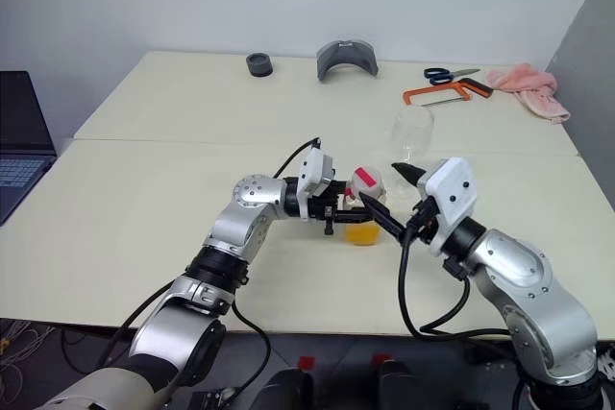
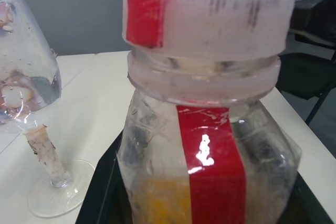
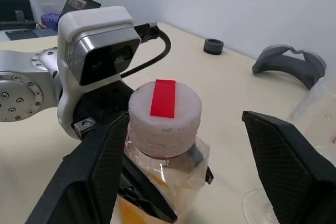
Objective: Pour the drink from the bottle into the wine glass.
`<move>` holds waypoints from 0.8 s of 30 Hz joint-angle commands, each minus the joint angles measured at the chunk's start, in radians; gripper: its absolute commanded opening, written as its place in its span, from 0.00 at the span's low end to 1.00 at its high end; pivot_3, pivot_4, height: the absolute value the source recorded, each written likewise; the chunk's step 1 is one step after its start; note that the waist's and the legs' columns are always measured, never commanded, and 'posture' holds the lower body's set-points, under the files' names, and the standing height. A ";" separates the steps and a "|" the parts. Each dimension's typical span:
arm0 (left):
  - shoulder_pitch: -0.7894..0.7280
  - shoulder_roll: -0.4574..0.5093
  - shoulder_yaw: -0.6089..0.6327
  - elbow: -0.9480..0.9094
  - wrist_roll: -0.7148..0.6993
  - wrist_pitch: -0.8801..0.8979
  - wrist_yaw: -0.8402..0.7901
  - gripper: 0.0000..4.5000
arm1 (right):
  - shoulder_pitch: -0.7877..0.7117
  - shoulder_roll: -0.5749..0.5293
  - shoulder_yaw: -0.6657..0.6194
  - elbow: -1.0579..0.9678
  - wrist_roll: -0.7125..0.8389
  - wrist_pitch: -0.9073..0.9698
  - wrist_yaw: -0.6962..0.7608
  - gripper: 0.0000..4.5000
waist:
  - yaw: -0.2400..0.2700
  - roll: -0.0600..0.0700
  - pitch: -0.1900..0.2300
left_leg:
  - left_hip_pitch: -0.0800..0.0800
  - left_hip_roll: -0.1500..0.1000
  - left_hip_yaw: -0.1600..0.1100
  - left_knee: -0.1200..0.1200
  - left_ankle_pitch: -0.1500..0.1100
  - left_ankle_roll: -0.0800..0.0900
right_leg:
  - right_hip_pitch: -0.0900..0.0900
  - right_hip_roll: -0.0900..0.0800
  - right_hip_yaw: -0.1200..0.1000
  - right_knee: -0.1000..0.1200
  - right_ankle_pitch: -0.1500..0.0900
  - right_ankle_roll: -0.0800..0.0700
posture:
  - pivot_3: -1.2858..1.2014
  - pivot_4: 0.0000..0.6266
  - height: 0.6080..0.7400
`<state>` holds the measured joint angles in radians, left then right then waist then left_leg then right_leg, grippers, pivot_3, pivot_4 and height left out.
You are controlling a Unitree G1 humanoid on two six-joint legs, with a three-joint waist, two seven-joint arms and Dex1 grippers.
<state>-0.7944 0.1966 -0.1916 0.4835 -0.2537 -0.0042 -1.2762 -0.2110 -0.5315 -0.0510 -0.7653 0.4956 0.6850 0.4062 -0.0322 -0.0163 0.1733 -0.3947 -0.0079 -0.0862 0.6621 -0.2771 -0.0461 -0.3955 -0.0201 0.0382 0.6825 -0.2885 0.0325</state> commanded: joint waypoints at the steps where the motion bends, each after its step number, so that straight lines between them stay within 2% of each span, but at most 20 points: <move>1: -0.014 -0.001 0.011 -0.022 -0.015 -0.008 -0.006 0.37 | 0.002 -0.011 -0.048 -0.024 0.005 -0.010 -0.007 0.81 | 0.000 0.000 0.000 | 0.000 0.000 0.000 0.000 0.000 0.000 | 0.000 0.000 0.000 0.000 0.000 0.000 | 0.52 0.24 1.00; 24: -0.015 -0.001 0.013 -0.016 -0.013 -0.014 -0.006 0.37 | 0.019 -0.026 -0.059 -0.029 0.014 -0.015 0.019 0.81 | 0.000 0.000 0.000 | 0.000 0.000 0.000 0.000 0.000 0.000 | 0.000 0.000 0.000 0.000 0.000 0.000 | 0.52 0.24 1.00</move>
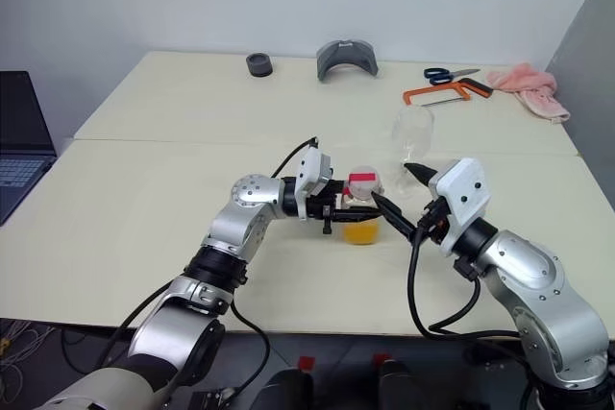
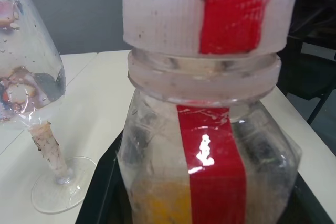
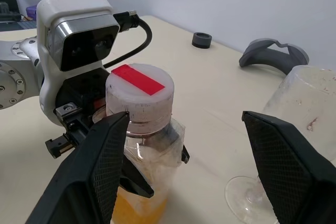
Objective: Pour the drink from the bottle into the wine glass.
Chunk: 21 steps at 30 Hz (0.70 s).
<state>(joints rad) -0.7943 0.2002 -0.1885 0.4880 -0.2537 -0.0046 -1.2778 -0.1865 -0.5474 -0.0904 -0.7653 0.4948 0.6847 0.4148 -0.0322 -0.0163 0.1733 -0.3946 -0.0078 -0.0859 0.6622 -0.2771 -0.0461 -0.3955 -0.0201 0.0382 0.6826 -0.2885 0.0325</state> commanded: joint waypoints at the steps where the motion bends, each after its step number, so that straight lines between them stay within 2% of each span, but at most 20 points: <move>1: -0.015 -0.005 0.010 -0.020 -0.013 -0.013 -0.003 0.37 | -0.005 -0.009 -0.021 -0.032 0.022 -0.012 0.012 0.81 | 0.000 0.000 0.000 | 0.000 0.000 0.000 0.000 0.000 0.000 | 0.000 0.000 0.000 0.000 0.000 0.000 | 0.52 0.24 1.00; 9: -0.020 -0.002 0.013 -0.005 -0.010 -0.020 -0.005 0.37 | 0.013 -0.037 -0.041 -0.059 0.068 0.010 0.034 0.81 | 0.000 0.000 0.000 | 0.000 0.000 0.000 0.000 0.000 0.000 | 0.000 0.000 0.000 0.000 0.000 0.000 | 0.52 0.24 1.00; 17: -0.024 -0.001 0.017 -0.006 -0.016 -0.019 -0.005 0.37 | 0.049 -0.071 -0.106 -0.077 0.178 0.028 0.068 0.81 | 0.000 0.000 0.000 | 0.000 0.000 0.000 0.000 0.000 0.000 | 0.000 0.000 0.000 0.000 0.000 0.000 | 0.52 0.24 1.00; 21: -0.024 -0.002 0.020 -0.015 -0.025 -0.009 -0.008 0.37 | 0.051 -0.095 -0.131 -0.068 0.221 0.035 0.075 1.00 | 0.000 0.000 0.000 | 0.000 0.000 0.000 0.000 0.000 0.000 | 0.000 0.000 0.000 0.000 0.000 0.000 | 0.52 0.24 1.00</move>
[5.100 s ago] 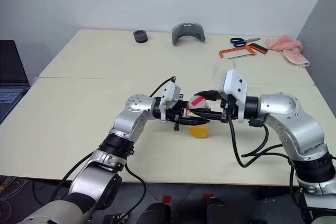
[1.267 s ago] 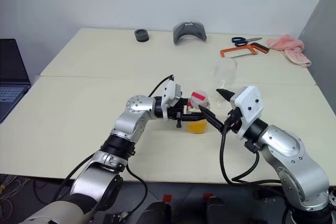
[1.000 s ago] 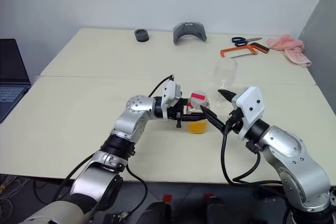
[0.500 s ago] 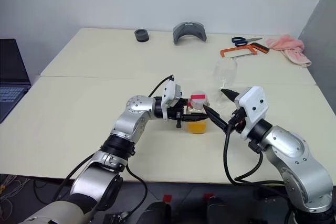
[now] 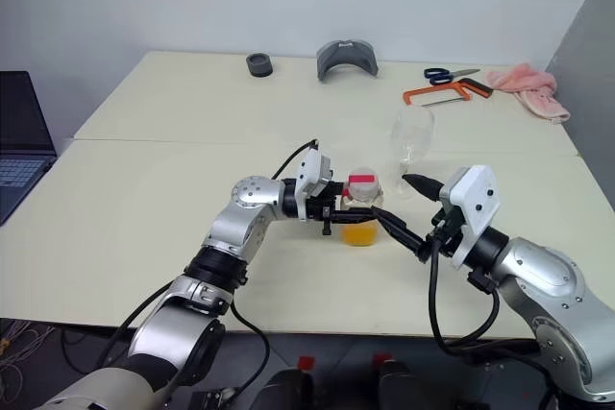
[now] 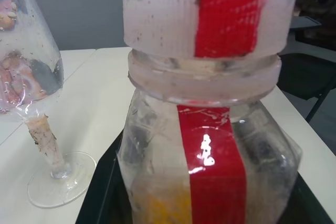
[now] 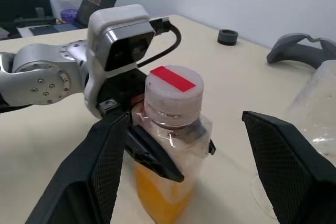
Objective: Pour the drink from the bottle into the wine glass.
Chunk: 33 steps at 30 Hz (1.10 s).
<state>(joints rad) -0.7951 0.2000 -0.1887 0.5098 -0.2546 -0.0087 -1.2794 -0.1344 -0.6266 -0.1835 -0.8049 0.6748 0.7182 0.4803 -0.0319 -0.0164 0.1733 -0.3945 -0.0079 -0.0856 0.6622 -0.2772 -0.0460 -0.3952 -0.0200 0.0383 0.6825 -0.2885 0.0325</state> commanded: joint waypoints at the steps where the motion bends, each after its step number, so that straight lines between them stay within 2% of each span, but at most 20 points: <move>1: -0.023 -0.002 0.022 -0.041 -0.029 0.001 -0.008 0.37 | -0.002 -0.023 -0.047 -0.029 0.063 0.008 0.013 1.00 | 0.000 0.000 0.000 | 0.000 0.000 0.000 0.000 0.000 0.000 | 0.000 0.000 0.000 0.000 0.000 0.000 | 0.52 0.24 1.00; 8: -0.024 -0.004 0.021 -0.058 -0.048 0.025 -0.019 0.37 | -0.019 -0.058 -0.061 -0.033 0.133 0.032 0.004 1.00 | 0.000 0.000 0.000 | 0.000 0.000 0.000 0.000 0.000 0.000 | 0.000 0.000 0.000 0.000 0.000 0.000 | 0.52 0.24 1.00; 13: -0.017 -0.008 0.014 -0.087 -0.063 0.054 -0.040 0.37 | -0.108 -0.055 -0.019 -0.002 0.173 0.066 -0.028 1.00 | 0.000 0.000 0.000 | 0.000 0.000 0.000 0.000 0.000 0.000 | 0.000 0.000 0.000 0.000 0.000 0.000 | 0.52 0.24 1.00; 22: -0.020 -0.008 0.004 -0.088 -0.051 0.048 -0.057 0.37 | -0.224 -0.039 0.107 0.093 0.103 0.064 -0.026 1.00 | -0.001 0.000 0.000 | 0.000 0.000 0.000 0.000 0.000 0.000 | 0.000 0.000 0.000 0.000 0.000 0.000 | 0.52 0.24 1.00; 32: -0.009 -0.001 -0.001 -0.095 -0.037 0.038 -0.053 0.37 | -0.275 -0.005 0.156 0.168 0.041 0.030 0.007 1.00 | 0.000 0.000 0.000 | 0.000 0.000 0.000 0.000 0.000 0.000 | 0.000 0.000 0.000 0.000 0.000 0.000 | 0.52 0.24 1.00; 33: -0.008 0.000 -0.001 -0.096 -0.036 0.037 -0.053 0.37 | -0.277 0.000 0.155 0.172 0.042 0.030 0.008 0.92 | 0.000 0.000 0.000 | 0.000 0.000 0.000 0.000 0.000 0.000 | 0.000 0.000 0.000 0.000 0.000 0.000 | 0.52 0.24 1.00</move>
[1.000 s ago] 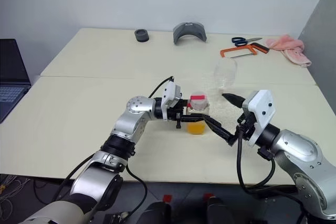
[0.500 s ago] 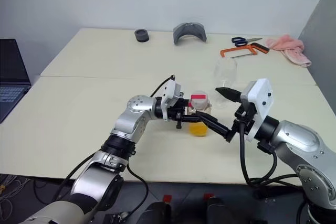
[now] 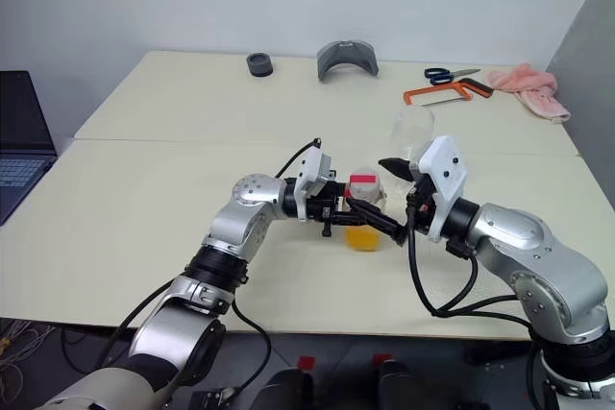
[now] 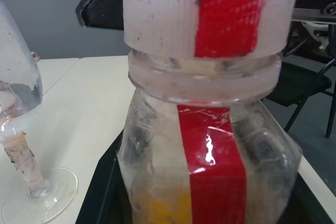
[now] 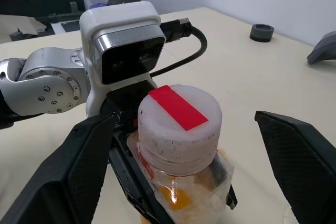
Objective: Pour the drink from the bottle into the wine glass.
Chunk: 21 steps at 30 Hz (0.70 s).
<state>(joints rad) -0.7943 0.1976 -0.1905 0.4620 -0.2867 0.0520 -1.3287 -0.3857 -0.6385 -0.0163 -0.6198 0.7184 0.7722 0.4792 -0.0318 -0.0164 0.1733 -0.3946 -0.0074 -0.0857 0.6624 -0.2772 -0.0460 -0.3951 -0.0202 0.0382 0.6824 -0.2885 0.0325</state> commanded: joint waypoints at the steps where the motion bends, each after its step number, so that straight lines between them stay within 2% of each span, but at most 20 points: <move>1: -0.008 0.003 0.000 -0.049 -0.003 -0.025 -0.003 0.37 | -0.028 0.017 -0.013 -0.010 -0.002 -0.023 0.009 0.87 | 0.000 0.000 0.000 | 0.000 0.000 0.000 0.000 0.000 0.000 | 0.000 0.000 0.000 0.000 0.000 0.000 | 0.52 0.24 1.00; 7: -0.004 0.004 -0.001 -0.049 0.002 -0.029 -0.001 0.37 | -0.033 0.029 -0.010 -0.010 -0.010 -0.022 0.018 0.42 | 0.000 0.000 0.000 | 0.000 0.000 0.000 0.000 0.000 0.000 | 0.000 0.000 0.000 0.000 0.000 0.000 | 0.52 0.24 1.00; 10: -0.003 0.003 -0.002 -0.050 0.004 -0.029 0.000 0.37 | -0.032 0.019 0.006 -0.020 -0.043 -0.038 0.029 0.41 | 0.000 0.000 0.000 | 0.000 0.000 0.000 0.000 0.000 0.000 | 0.000 0.000 0.000 0.000 0.000 0.000 | 0.52 0.24 1.00; 17: 0.007 0.004 -0.003 -0.058 0.004 -0.028 0.002 0.37 | -0.012 -0.020 0.092 -0.034 -0.250 -0.197 0.062 0.41 | 0.000 0.000 0.000 | 0.000 0.000 0.000 0.000 0.000 0.000 | 0.000 0.000 0.000 0.000 0.000 0.000 | 0.52 0.24 1.00; 21: 0.016 0.004 -0.003 -0.068 0.004 -0.024 0.004 0.37 | 0.025 0.098 0.022 -0.040 -0.128 -0.175 0.021 0.39 | 0.000 0.000 0.000 | 0.000 0.000 0.000 0.000 0.000 0.000 | 0.000 0.000 0.000 0.000 0.000 0.000 | 0.52 0.24 1.00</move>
<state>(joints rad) -0.7679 0.2031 -0.1925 0.4422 -0.2683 0.0379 -1.3219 -0.3578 -0.5604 0.0583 -0.6283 0.5325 0.5980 0.5206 -0.0322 -0.0164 0.1732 -0.3946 -0.0069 -0.0860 0.6624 -0.2771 -0.0462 -0.3954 -0.0203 0.0384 0.6828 -0.2885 0.0325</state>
